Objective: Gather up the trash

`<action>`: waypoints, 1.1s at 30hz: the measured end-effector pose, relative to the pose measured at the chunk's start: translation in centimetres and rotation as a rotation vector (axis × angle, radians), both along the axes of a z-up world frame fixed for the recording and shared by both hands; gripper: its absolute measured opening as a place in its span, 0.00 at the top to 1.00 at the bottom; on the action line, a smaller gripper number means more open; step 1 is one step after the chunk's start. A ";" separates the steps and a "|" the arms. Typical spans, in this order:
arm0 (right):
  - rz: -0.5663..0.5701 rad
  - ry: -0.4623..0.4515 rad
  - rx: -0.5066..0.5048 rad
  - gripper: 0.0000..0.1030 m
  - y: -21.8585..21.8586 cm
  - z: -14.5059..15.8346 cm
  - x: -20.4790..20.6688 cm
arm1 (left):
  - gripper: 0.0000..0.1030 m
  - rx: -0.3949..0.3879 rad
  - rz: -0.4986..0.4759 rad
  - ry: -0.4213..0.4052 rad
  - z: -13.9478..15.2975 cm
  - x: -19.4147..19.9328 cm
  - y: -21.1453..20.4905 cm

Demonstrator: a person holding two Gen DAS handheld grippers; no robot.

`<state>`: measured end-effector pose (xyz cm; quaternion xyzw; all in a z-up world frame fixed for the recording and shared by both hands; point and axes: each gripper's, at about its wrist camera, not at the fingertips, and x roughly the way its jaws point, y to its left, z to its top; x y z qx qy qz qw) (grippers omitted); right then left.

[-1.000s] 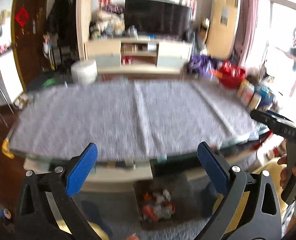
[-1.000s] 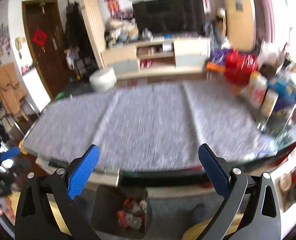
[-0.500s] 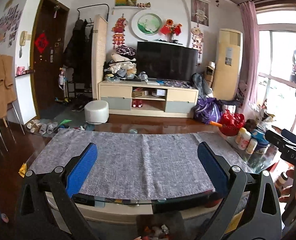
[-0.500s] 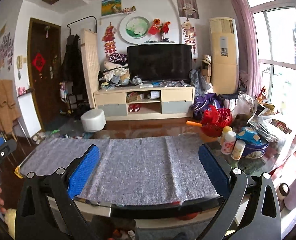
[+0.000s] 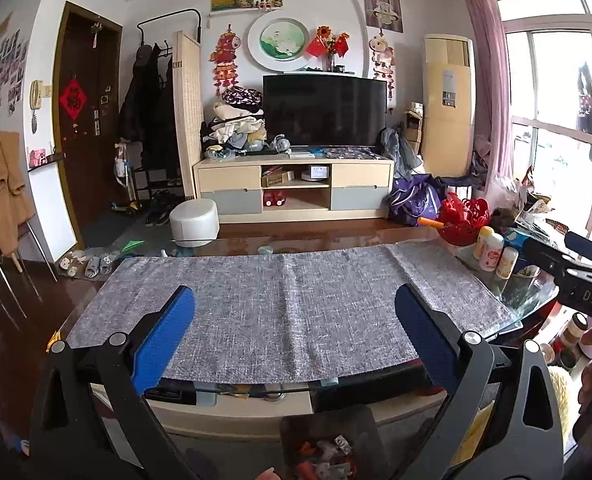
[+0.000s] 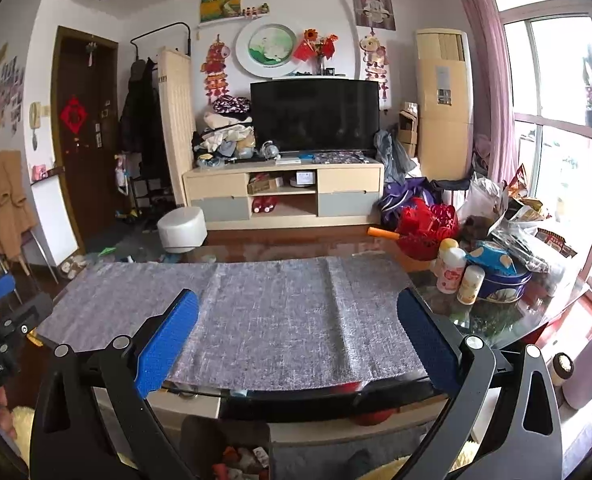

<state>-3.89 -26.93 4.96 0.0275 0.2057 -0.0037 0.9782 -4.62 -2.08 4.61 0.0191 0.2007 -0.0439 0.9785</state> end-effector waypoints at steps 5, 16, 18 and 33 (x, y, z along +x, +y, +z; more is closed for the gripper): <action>0.019 0.005 -0.012 0.03 0.9 -0.1 0.0 | 0.08 -0.019 0.015 -0.012 0.2 -0.1 0.4; 0.030 0.006 -0.008 0.03 1.4 -0.1 0.1 | 0.08 -0.022 0.014 -0.012 0.0 -0.1 0.6; 0.031 0.010 -0.004 0.03 1.4 -0.1 0.1 | 0.08 -0.020 0.016 -0.008 0.1 0.0 0.6; 0.020 0.015 0.004 0.03 1.3 0.0 0.6 | 0.08 -0.025 0.022 -0.010 0.2 0.1 0.5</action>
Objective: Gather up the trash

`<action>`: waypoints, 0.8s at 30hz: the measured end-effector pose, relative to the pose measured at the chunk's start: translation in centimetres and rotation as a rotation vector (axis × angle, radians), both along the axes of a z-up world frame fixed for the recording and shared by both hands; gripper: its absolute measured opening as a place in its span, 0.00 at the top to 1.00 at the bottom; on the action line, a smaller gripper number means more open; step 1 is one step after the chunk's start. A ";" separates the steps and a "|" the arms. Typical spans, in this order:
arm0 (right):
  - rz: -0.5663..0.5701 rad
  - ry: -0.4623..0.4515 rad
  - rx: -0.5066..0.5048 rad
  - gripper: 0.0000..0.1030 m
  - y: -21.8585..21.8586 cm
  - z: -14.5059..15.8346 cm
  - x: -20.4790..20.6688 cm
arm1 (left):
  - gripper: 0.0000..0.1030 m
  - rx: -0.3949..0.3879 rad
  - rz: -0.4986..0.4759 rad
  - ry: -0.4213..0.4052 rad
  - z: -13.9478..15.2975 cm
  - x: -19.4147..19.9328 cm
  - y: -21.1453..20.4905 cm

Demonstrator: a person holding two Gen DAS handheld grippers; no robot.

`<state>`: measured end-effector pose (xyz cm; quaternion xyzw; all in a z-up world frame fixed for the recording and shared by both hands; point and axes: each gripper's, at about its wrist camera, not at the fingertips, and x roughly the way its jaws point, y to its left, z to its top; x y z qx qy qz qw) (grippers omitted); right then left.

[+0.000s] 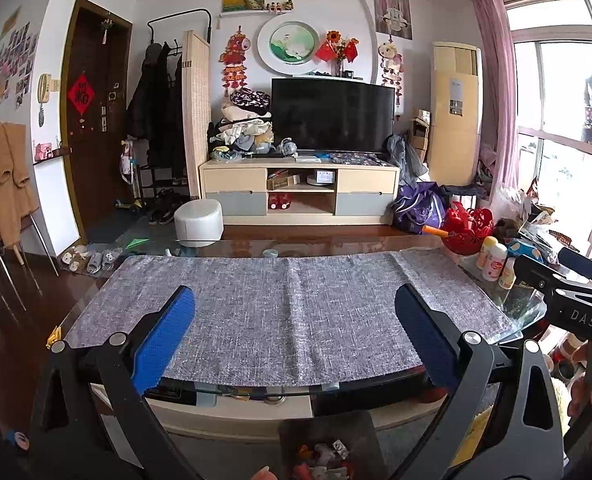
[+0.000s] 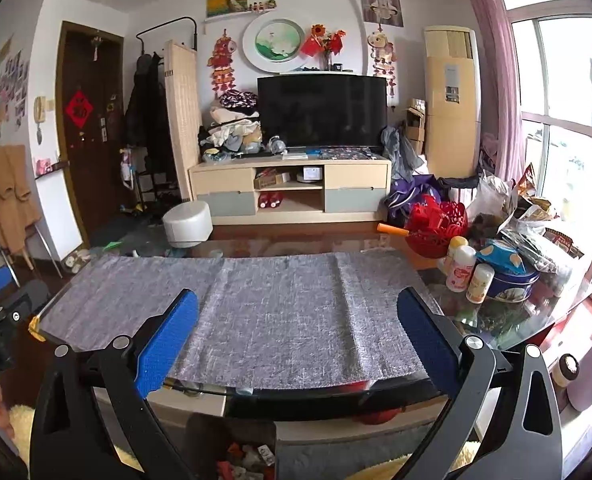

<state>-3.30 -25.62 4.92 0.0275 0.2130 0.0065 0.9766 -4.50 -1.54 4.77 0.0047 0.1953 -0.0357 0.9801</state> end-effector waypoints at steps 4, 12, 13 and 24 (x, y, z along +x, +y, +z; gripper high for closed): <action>0.002 0.000 -0.002 0.03 0.0 0.0 0.0 | 0.08 0.002 -0.003 0.001 0.0 0.1 0.0; 0.005 0.007 0.001 0.03 -0.4 -0.4 0.3 | 0.08 -0.004 0.001 -0.001 0.1 0.2 0.1; 0.005 0.006 0.001 0.03 -0.3 -0.4 0.2 | 0.08 -0.005 0.002 -0.001 0.1 0.3 0.0; 0.009 0.016 0.001 0.03 -0.5 -0.7 0.4 | 0.08 -0.005 -0.001 -0.002 0.1 0.2 0.0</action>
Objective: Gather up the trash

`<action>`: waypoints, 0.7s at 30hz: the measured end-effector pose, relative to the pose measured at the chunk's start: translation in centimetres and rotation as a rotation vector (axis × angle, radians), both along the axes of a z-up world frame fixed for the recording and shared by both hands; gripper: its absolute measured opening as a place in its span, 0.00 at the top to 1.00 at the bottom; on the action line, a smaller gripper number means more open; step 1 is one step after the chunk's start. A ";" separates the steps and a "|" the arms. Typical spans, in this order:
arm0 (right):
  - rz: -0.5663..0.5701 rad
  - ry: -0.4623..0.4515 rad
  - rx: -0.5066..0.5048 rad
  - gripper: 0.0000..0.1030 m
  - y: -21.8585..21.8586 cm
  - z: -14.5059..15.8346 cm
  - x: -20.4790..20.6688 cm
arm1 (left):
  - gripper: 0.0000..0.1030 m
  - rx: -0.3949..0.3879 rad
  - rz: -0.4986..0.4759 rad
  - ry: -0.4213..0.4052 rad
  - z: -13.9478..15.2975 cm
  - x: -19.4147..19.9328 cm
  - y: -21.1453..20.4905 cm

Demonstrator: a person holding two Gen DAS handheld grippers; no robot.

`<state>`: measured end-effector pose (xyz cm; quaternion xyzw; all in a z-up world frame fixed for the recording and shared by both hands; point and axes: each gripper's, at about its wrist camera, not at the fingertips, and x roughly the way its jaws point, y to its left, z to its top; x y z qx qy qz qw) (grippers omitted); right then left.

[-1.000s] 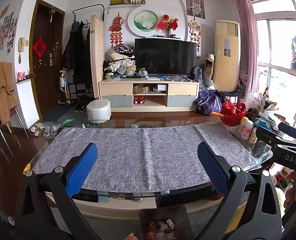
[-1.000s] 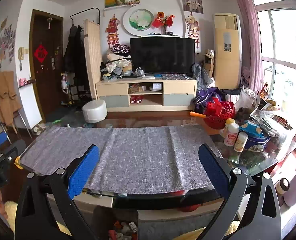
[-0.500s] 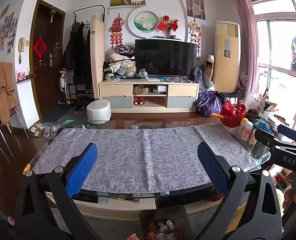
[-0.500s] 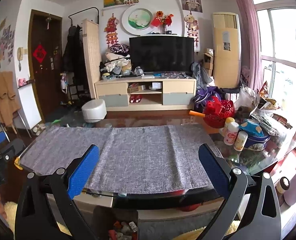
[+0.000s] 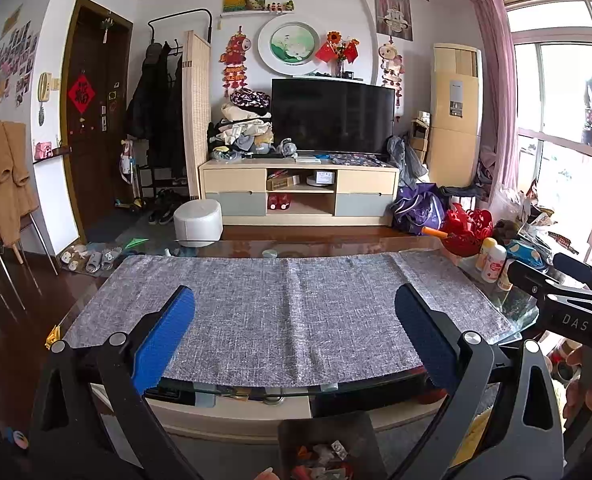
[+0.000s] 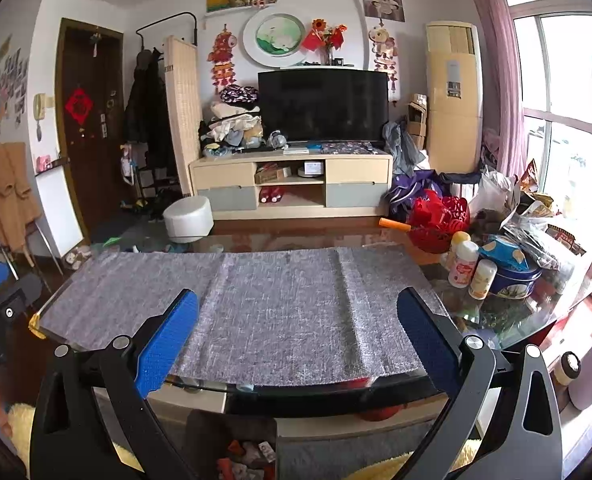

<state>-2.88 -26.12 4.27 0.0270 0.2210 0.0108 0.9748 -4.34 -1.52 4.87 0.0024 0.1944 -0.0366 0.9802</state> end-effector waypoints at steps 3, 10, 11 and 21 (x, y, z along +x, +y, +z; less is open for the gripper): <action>0.000 0.002 -0.003 0.03 0.0 0.0 0.0 | 0.08 -0.003 0.000 -0.003 0.0 0.0 0.0; 0.001 0.003 -0.003 0.03 0.0 0.0 0.0 | 0.08 -0.007 0.008 -0.007 0.2 -0.2 0.0; 0.001 0.003 -0.003 0.03 0.0 0.0 0.0 | 0.08 -0.007 0.008 -0.008 0.2 -0.2 0.0; -0.006 0.011 -0.005 0.03 -0.5 0.2 0.3 | 0.08 -0.007 0.004 -0.007 0.5 0.0 -0.2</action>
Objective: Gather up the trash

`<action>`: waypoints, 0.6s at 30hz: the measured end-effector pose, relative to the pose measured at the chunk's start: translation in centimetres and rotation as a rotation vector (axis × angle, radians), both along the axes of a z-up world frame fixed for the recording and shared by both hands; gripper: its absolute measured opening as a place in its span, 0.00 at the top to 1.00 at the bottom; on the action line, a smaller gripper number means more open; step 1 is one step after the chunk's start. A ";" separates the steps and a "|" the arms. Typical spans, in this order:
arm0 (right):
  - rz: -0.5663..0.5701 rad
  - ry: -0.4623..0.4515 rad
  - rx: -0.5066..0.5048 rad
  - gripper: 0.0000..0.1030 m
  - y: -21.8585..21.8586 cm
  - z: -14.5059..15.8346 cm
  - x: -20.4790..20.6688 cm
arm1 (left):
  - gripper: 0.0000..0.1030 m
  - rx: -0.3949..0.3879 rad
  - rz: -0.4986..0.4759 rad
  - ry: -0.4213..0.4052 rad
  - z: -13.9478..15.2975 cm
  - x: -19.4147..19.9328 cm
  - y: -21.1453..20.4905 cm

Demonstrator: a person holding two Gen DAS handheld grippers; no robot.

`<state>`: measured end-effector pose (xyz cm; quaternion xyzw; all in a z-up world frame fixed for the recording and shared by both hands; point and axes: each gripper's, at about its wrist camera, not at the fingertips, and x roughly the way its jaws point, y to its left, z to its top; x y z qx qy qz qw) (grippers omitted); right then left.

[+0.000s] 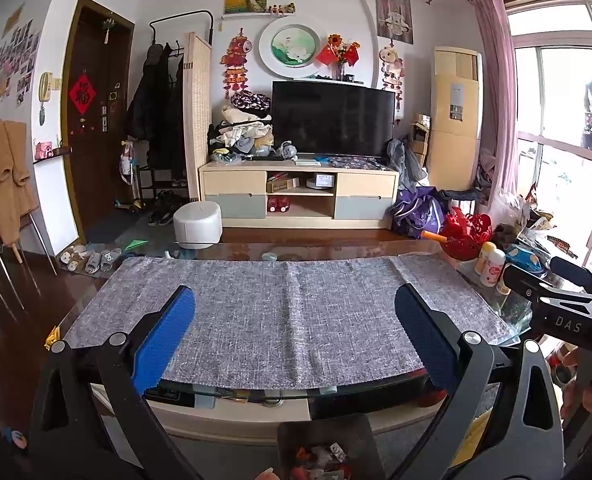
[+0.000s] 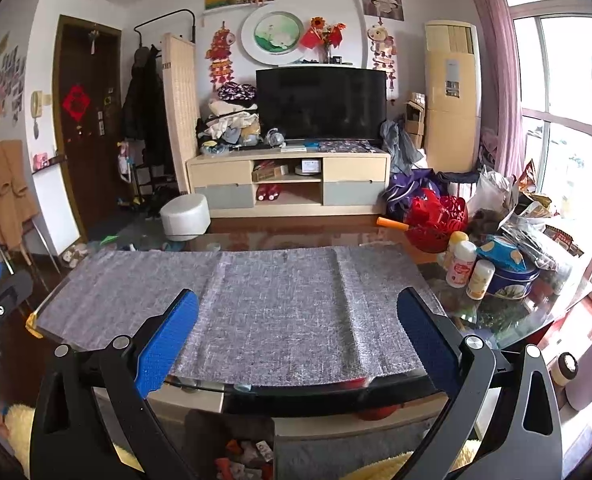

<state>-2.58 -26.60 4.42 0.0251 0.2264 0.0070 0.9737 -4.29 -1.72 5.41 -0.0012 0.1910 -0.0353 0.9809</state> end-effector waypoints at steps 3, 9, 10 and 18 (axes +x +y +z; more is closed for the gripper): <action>0.001 0.000 -0.003 0.03 0.1 0.0 0.1 | 0.08 -0.001 0.003 0.001 0.0 0.0 0.0; 0.006 0.008 -0.002 0.03 0.1 -0.2 0.7 | 0.08 0.000 0.003 0.000 0.0 0.0 0.0; 0.005 0.009 -0.001 0.03 0.1 -0.2 0.7 | 0.08 0.000 0.003 0.001 0.0 0.0 -0.1; 0.004 0.013 -0.003 0.03 0.1 -0.3 0.9 | 0.08 0.006 0.006 0.007 0.1 0.0 -0.5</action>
